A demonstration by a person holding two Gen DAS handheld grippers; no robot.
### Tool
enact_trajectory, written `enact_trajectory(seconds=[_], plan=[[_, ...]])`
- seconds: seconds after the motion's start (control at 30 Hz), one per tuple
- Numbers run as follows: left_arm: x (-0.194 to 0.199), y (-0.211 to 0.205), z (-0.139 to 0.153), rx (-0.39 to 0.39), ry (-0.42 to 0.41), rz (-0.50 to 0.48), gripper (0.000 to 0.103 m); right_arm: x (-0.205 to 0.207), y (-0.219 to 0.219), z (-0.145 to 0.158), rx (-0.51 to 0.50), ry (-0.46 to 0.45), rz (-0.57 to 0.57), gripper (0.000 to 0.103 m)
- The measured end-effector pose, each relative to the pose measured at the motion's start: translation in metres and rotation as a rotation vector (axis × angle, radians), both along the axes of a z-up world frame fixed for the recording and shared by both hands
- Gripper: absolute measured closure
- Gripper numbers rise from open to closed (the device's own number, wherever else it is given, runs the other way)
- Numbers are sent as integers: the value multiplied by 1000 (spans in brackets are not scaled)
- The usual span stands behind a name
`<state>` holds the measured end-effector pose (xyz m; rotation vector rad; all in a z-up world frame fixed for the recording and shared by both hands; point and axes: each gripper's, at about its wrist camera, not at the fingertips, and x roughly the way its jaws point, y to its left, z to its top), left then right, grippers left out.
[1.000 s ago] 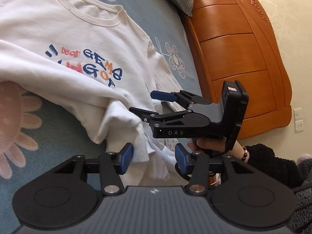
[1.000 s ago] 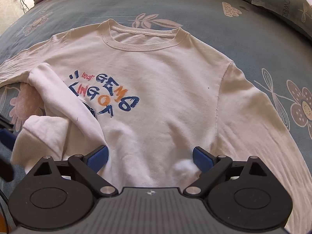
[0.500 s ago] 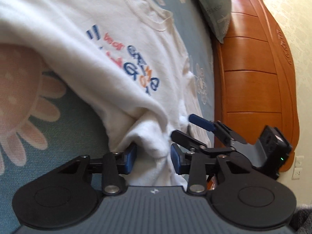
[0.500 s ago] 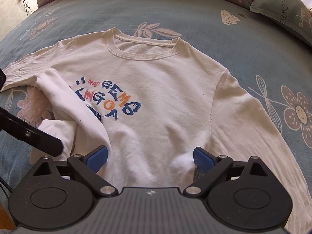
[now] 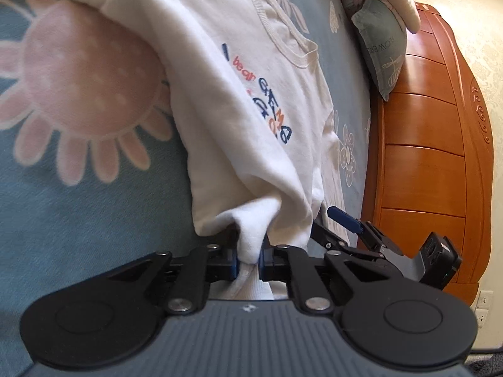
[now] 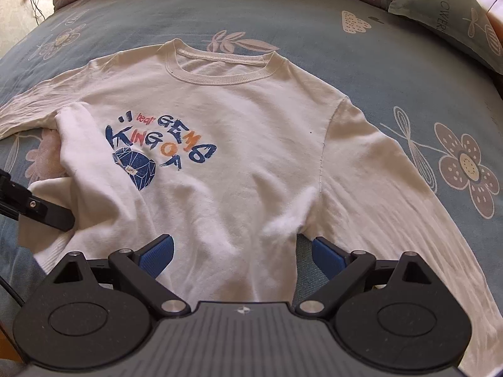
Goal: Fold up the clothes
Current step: 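Grasp the hem with the left gripper and pull it straight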
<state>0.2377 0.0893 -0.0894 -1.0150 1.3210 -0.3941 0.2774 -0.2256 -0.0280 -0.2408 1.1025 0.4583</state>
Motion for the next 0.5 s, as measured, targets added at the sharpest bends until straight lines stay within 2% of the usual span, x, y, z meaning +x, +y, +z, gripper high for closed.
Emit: enact_trajectory(seconds=[0.2, 0.3, 0.4, 0.5], plan=[[-50, 40, 11, 116, 114, 40, 94, -17, -17, 11, 52, 42, -32, 6], [-79, 63, 13, 186, 180, 70, 94, -28, -33, 14, 42, 72, -60, 6], [-94, 77, 13, 235, 217, 91, 94, -41, -54, 14, 37, 123, -111, 6], [-99, 79, 10, 258, 229, 95, 94, -53, -76, 7, 67, 215, -189, 6]])
